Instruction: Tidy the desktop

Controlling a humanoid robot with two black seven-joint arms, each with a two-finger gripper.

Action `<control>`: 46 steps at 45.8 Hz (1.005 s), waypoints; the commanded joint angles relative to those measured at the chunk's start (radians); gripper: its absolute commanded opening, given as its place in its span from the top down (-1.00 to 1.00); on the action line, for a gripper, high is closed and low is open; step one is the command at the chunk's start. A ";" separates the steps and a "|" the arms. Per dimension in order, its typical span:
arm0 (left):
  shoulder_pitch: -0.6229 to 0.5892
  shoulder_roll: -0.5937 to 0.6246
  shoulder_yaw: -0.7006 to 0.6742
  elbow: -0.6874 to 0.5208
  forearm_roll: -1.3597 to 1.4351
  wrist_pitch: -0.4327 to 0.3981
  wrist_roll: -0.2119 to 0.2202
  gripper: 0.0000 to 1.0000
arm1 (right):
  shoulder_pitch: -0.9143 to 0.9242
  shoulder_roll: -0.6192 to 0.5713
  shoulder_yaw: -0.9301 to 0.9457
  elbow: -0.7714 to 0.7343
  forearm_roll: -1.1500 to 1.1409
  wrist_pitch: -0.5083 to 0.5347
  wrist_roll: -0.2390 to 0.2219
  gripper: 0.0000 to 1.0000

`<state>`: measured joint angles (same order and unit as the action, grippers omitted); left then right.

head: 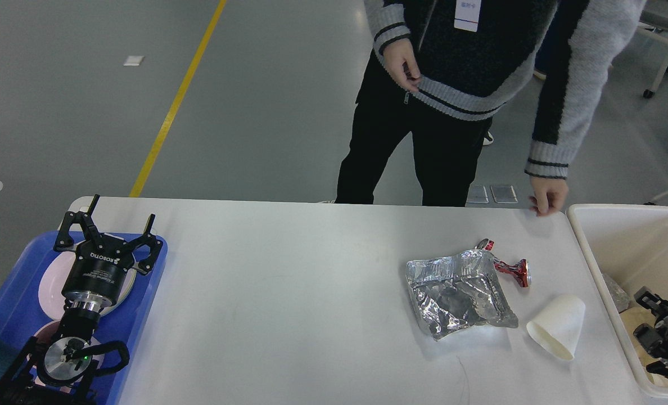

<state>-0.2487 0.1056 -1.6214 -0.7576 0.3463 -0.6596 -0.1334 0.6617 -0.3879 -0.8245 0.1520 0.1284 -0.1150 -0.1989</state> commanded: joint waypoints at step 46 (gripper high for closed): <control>0.000 -0.001 0.000 0.000 0.000 0.000 0.000 -0.93 | 1.840 0.110 -0.453 1.300 -0.116 1.075 -0.017 -1.00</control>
<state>-0.2484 0.1050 -1.6214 -0.7577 0.3464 -0.6596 -0.1334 2.3962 -0.2769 -1.2888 1.3120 0.0113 0.9442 -0.2165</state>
